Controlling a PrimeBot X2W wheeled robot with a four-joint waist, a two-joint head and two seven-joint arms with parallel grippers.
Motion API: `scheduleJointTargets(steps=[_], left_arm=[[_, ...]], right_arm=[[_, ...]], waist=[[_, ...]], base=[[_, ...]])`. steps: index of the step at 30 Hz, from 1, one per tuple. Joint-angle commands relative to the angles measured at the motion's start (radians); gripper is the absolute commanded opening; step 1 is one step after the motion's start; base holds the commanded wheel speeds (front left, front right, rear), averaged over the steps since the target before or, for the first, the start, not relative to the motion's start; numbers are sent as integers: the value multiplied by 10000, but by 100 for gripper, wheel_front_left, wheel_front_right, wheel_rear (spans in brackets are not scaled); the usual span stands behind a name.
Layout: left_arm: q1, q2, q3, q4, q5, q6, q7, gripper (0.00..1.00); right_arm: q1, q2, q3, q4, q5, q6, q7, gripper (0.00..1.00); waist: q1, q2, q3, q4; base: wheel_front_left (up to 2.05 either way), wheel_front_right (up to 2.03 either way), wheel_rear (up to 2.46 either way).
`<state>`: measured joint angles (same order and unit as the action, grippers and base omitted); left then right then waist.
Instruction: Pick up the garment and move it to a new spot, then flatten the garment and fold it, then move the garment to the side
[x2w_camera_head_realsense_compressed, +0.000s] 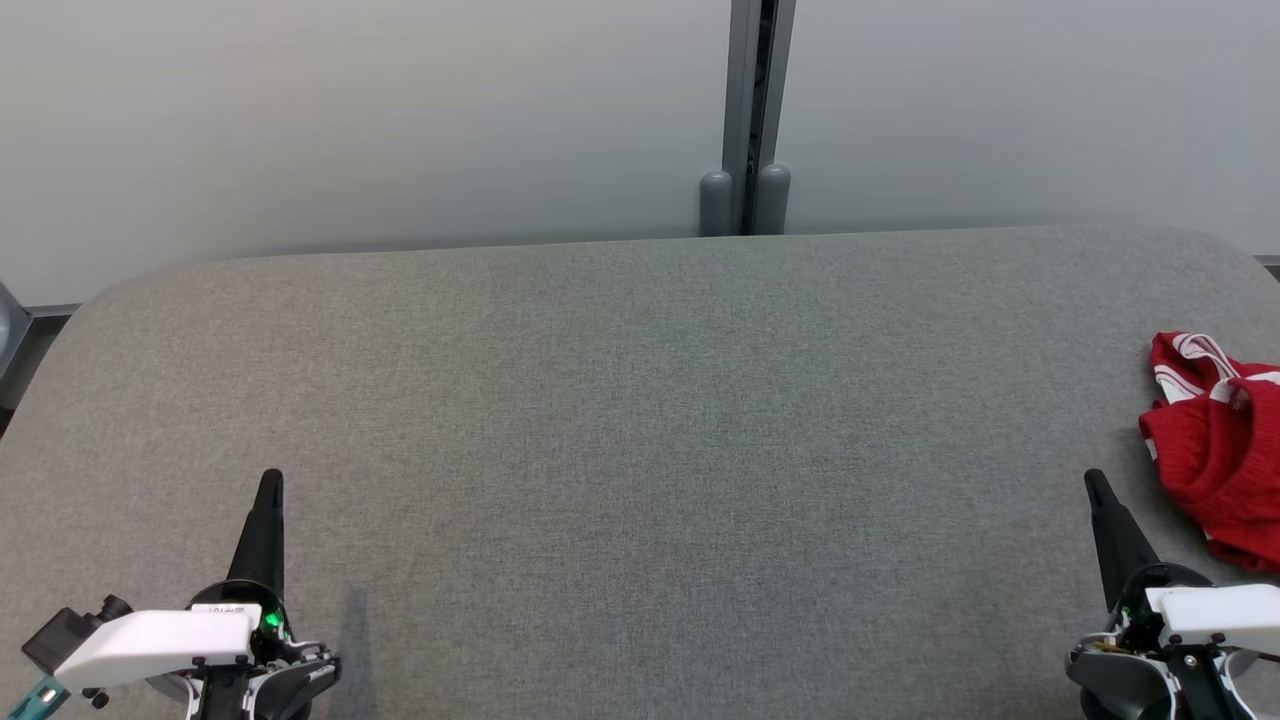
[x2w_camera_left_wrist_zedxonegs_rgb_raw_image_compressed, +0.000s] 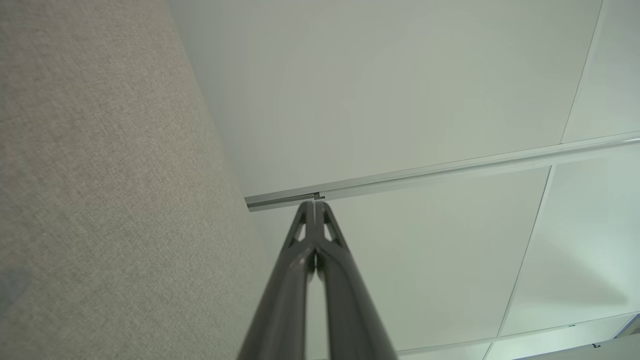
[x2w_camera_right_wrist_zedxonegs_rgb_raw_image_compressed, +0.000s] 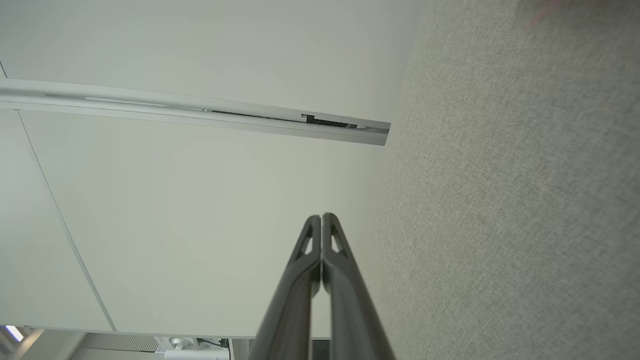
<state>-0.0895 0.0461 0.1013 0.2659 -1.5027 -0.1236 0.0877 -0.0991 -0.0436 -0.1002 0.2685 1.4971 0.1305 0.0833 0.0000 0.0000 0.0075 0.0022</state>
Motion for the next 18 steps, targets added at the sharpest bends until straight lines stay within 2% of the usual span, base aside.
scheduleJointTargets(steps=[1,18], left_arm=[[-217,58,64,-91,-161,-84,24,0],[-263,66,157,-235,-1108,-109,300,0]], right_arm=[[-152,-97,-60,-108,159,4,99,0],[-132,-110,-153,-275,1171,4,341,0]], waist=[[0,0,-2,-1],[0,0,-44,-22]], base=[[0,0,0],[0,0,0]])
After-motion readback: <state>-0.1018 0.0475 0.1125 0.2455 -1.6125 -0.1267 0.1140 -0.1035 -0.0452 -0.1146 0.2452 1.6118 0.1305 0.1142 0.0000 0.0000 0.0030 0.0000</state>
